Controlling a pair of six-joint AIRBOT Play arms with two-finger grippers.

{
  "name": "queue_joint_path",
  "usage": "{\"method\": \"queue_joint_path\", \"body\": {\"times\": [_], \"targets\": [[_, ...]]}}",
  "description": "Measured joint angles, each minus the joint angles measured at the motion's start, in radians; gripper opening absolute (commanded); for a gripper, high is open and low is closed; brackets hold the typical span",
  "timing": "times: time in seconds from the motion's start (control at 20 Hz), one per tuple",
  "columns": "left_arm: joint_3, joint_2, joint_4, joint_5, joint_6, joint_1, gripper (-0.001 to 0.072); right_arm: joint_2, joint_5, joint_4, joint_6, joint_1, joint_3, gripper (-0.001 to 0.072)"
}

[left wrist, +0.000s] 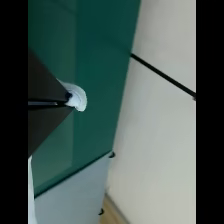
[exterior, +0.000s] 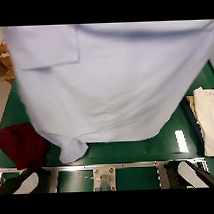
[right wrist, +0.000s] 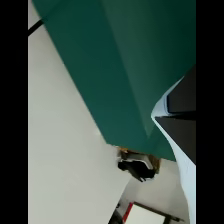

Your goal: Fold the shirts.

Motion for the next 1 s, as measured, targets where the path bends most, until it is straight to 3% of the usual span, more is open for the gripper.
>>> {"method": "queue_joint_path", "body": {"times": [0.25,0.55,0.75,1.0], "targets": [[-0.171,-0.283,-0.008,0.274,0.114,-0.193,0.0020,-0.308,-0.176,-0.018,-0.102,0.122,-0.118,0.0010],[-0.208,-0.528,-0.104,0.487,0.171,-0.251,0.0020,-0.695,-0.237,0.017,-0.161,0.150,0.028,0.0011],[-0.212,-0.574,-0.121,0.518,0.233,-0.257,0.0020,-0.812,-0.231,0.013,-0.169,0.153,0.110,0.0011],[-0.213,-0.589,-0.074,0.367,0.266,-0.214,0.0019,-0.850,-0.104,-0.107,-0.171,0.134,0.136,0.0010]]}}
